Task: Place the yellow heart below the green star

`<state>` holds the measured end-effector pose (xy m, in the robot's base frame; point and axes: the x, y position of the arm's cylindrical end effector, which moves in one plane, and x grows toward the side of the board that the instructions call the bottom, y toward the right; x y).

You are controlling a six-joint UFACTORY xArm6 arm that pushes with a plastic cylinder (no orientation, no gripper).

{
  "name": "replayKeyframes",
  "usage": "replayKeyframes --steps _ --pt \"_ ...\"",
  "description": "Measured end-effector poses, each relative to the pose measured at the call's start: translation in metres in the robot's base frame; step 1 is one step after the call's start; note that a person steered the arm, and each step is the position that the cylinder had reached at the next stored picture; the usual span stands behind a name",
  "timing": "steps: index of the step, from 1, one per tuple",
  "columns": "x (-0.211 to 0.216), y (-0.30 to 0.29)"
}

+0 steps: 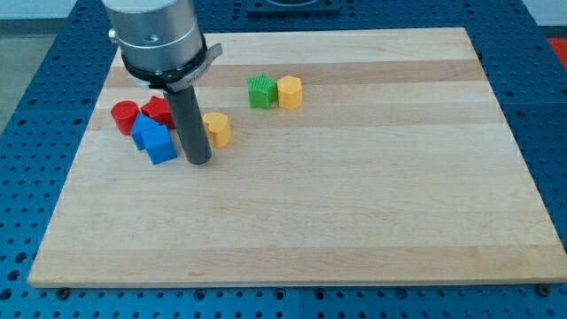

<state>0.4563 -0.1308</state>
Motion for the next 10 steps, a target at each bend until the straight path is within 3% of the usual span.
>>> replayKeyframes --steps 4,10 --pt "-0.036 0.022" --pt "-0.050 0.055"
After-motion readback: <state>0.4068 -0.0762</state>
